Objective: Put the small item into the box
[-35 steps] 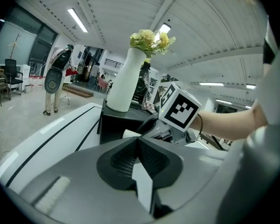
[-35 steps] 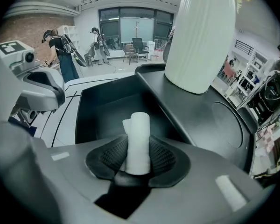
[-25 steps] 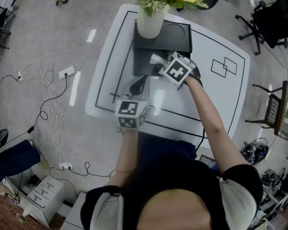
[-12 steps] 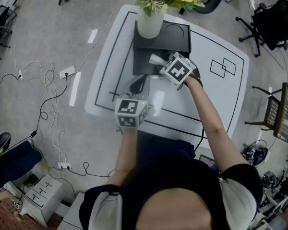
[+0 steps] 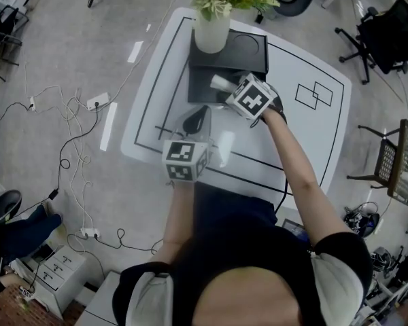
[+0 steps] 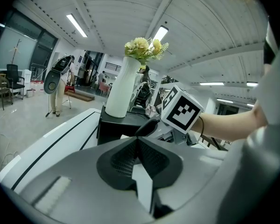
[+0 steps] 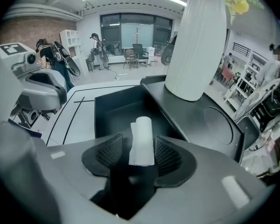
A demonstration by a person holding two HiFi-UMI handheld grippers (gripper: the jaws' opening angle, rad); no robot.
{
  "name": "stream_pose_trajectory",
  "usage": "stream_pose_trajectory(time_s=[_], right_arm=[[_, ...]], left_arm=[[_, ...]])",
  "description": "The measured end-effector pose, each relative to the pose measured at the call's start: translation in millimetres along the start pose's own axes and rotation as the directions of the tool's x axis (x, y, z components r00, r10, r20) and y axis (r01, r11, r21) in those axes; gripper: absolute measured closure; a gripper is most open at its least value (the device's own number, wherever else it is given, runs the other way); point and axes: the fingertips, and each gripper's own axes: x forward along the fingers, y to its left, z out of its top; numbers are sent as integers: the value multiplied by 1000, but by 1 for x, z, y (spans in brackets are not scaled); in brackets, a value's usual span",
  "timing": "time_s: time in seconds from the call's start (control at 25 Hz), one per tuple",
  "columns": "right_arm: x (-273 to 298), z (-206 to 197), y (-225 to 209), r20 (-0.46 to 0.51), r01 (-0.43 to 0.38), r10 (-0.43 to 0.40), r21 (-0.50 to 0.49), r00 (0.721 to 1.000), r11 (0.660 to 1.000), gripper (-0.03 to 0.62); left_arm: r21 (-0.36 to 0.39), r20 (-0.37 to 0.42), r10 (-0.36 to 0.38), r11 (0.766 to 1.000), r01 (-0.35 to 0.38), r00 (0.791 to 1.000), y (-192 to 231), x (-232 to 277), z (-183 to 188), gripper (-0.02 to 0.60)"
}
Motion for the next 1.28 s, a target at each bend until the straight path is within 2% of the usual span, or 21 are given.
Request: stream_pose_trajectory(time_s=[0.8, 1.08, 1.28], right_arm=[[-49, -11, 25, 51, 38, -37, -20, 998, 999, 384], [-79, -10, 35, 143, 85, -84, -4, 986, 996, 420], [-111, -4, 40, 230, 121, -125, 29, 965, 992, 459]], left_arm=[[35, 44, 25, 999, -27, 999, -37, -34, 10, 574], [67, 63, 33, 997, -37, 998, -53, -48, 14, 573], [100, 86, 21, 995, -30, 996, -63, -53, 23, 573]])
